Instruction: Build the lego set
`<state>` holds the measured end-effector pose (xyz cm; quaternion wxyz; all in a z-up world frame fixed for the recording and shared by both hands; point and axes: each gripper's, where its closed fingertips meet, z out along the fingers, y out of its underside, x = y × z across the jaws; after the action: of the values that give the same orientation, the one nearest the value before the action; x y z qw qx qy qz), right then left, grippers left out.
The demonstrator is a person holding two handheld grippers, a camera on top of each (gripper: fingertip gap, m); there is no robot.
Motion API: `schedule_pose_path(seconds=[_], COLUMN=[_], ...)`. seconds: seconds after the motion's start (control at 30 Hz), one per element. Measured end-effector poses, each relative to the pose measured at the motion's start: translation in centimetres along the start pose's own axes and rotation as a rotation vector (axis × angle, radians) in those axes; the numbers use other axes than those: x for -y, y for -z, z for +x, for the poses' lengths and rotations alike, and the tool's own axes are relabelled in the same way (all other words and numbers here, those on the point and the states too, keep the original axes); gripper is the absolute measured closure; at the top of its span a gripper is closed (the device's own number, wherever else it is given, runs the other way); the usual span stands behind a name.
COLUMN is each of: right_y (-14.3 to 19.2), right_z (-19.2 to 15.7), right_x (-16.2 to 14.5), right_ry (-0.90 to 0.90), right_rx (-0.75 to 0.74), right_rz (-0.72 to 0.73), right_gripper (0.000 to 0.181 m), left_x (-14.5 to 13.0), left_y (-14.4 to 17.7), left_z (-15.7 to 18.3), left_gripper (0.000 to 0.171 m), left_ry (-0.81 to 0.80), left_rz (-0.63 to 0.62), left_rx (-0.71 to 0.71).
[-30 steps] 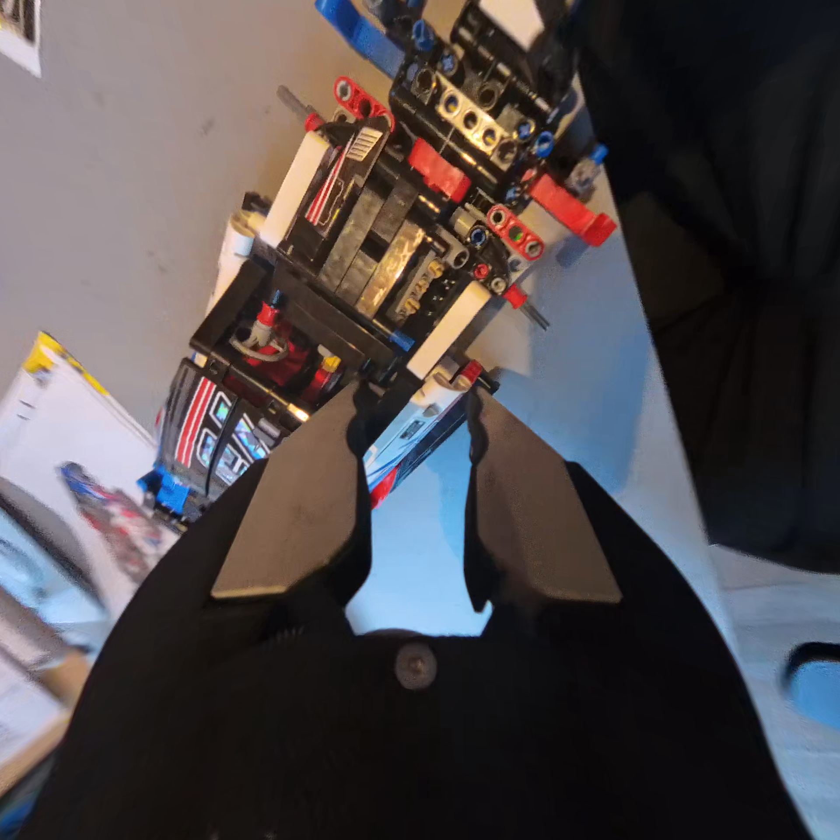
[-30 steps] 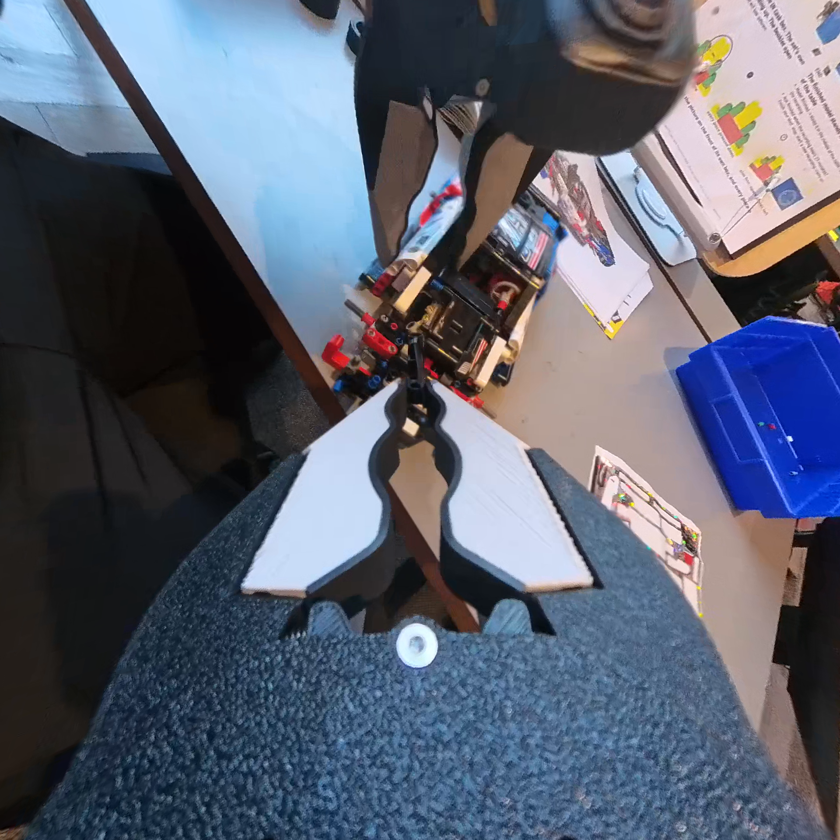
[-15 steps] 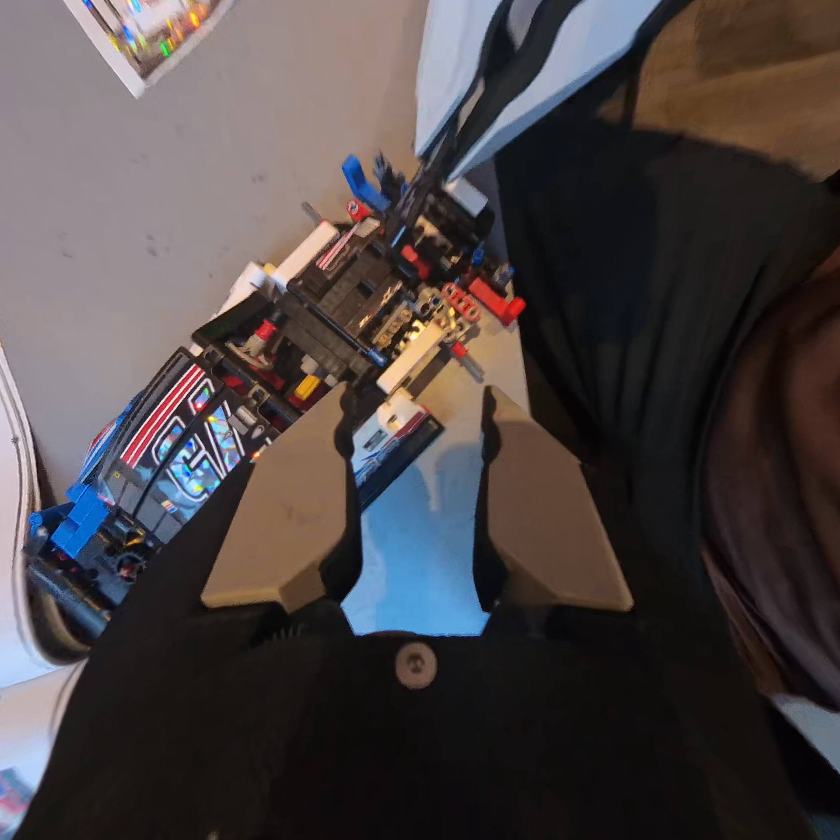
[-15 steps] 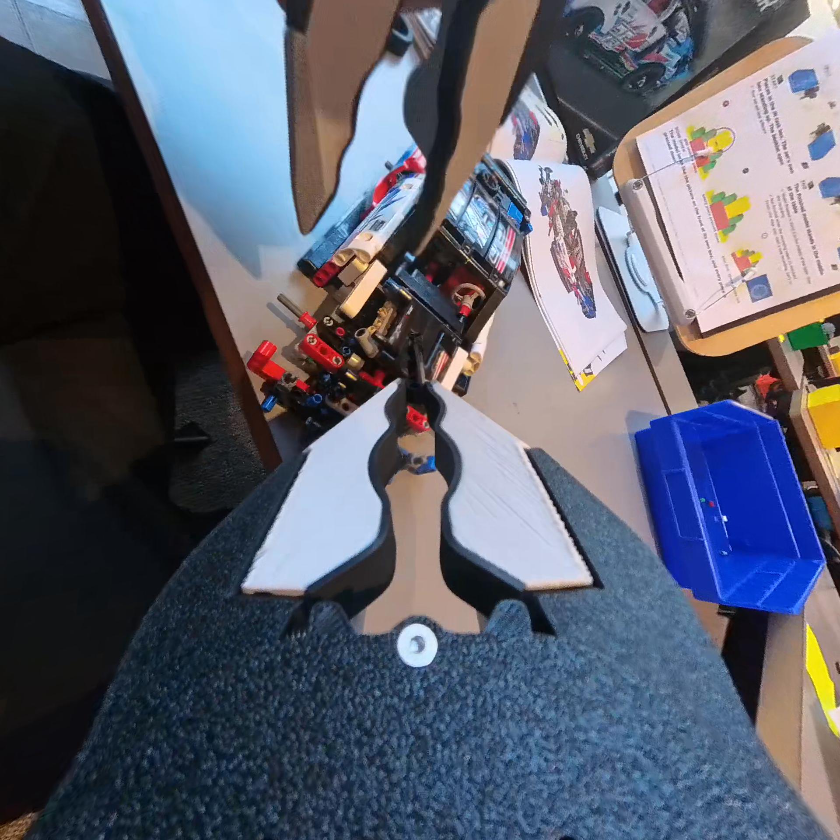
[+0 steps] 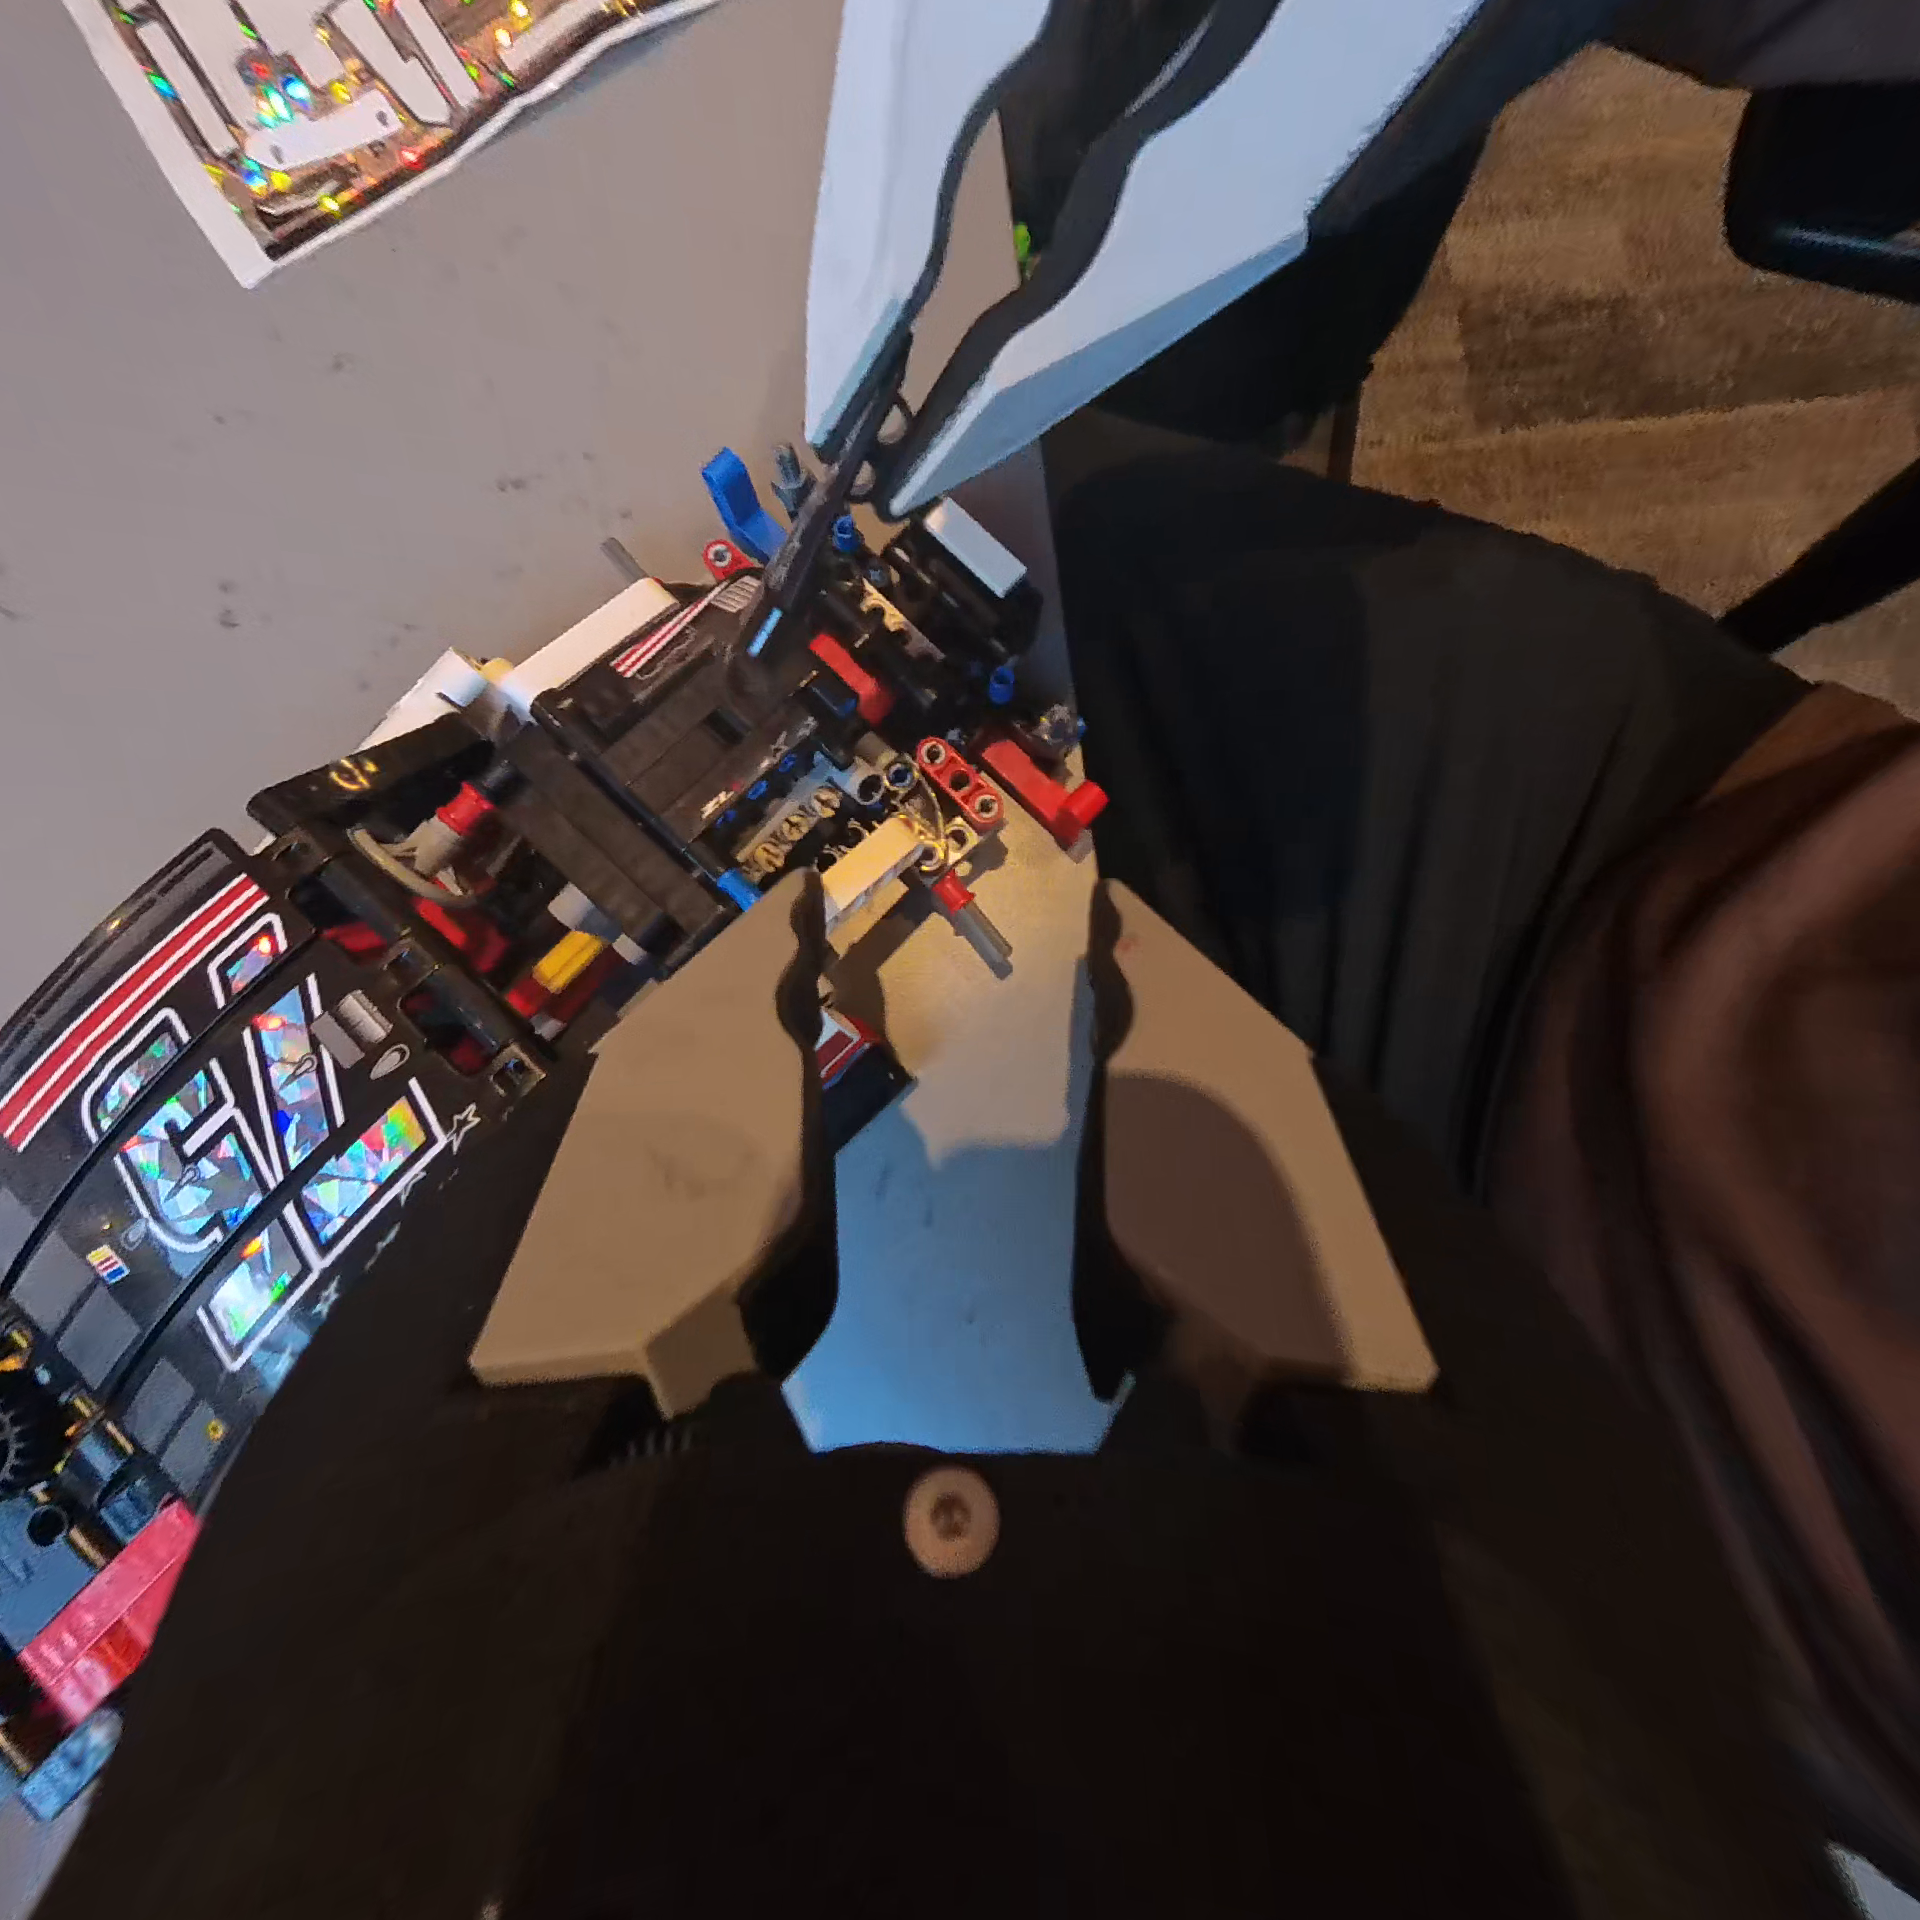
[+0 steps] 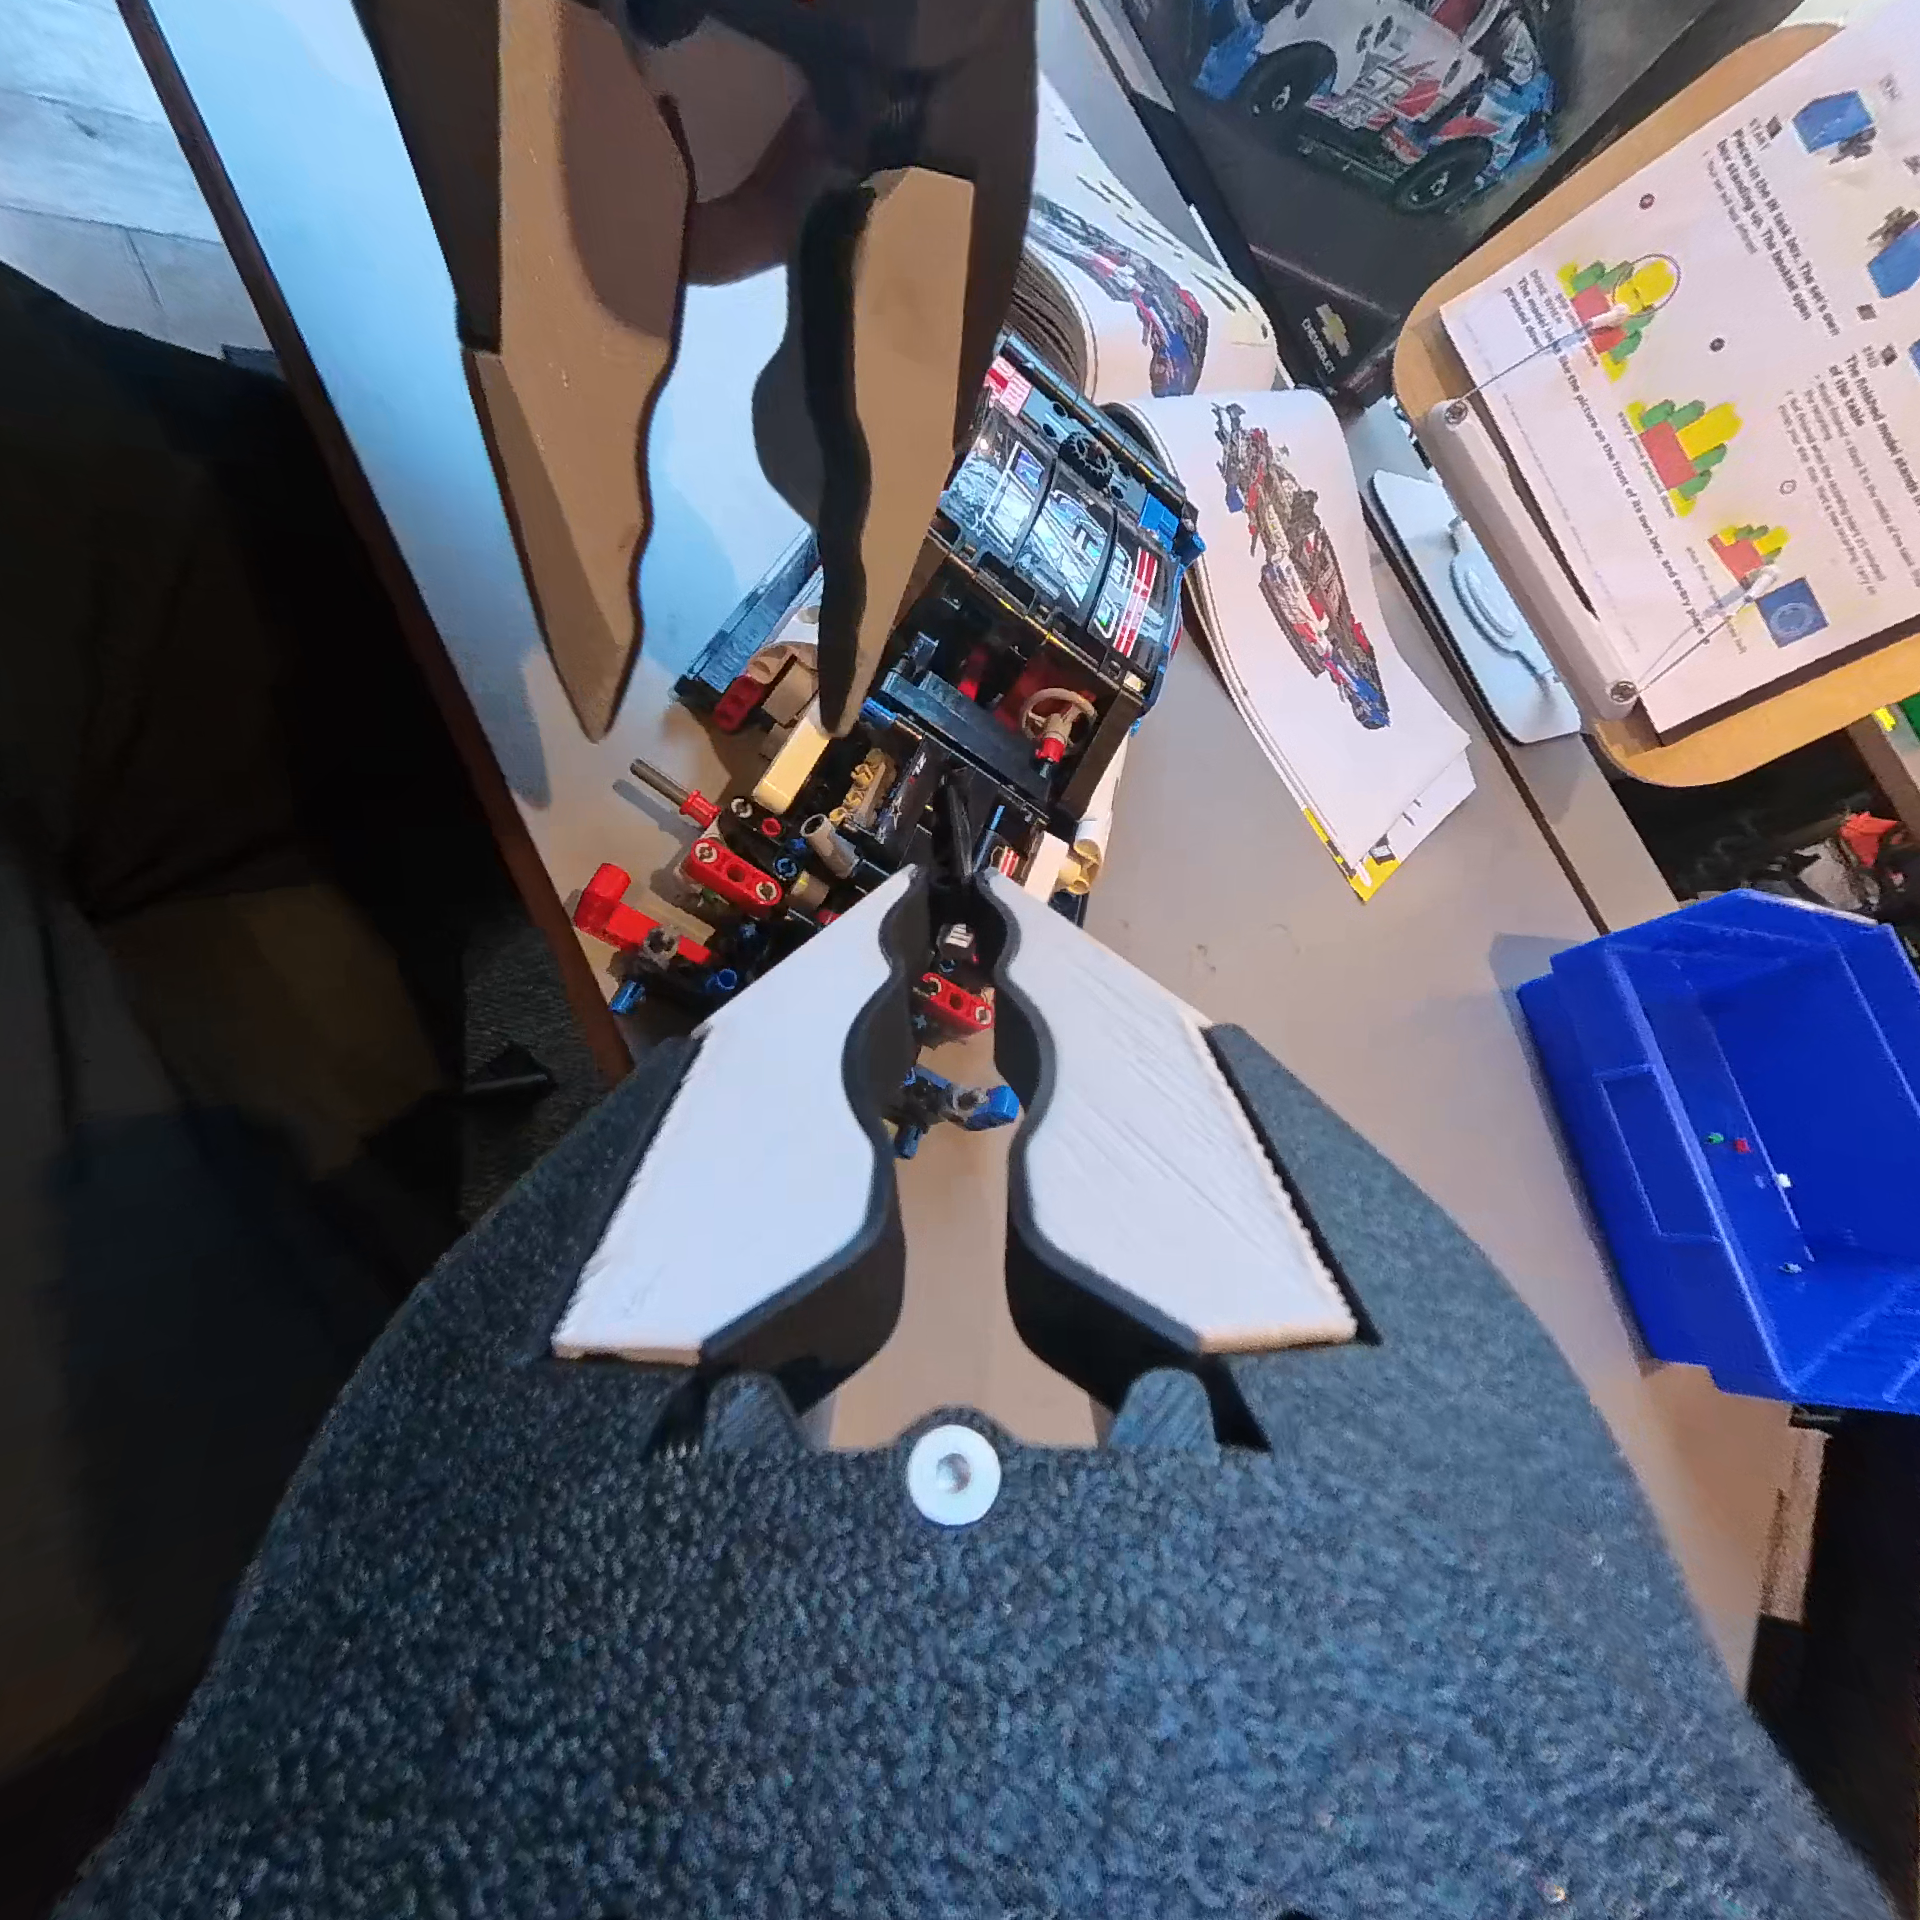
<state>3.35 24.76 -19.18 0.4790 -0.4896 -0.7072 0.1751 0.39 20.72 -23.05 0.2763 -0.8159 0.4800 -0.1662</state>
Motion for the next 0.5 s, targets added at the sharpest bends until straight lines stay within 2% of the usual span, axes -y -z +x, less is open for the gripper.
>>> schedule_pose_path(seconds=[0.17,0.27,0.4,0.5], right_y=[-0.2,0.3,0.8,0.8], right_z=[-0.7,-0.7,-0.9,-1.2], right_x=[0.5,0.9,2.2,3.3], right_ry=[0.006,-0.007,-0.027,-0.033], right_rx=[0.027,0.039,0.080,0.110], right_rz=[0.013,0.028,0.063,0.079], right_gripper=[0.174,0.174,0.174,0.174], left_x=[0.1,1.3,2.7,3.8], left_y=[-0.2,1.6,3.5,3.4], left_z=[0.2,0.0,-1.3,-0.7], left_gripper=[0.118,0.129,0.137,0.143], left_ry=[0.007,-0.007,-0.129,-0.228], left_rz=[0.030,0.122,0.179,0.217], left_rx=[0.005,0.036,0.209,0.267])
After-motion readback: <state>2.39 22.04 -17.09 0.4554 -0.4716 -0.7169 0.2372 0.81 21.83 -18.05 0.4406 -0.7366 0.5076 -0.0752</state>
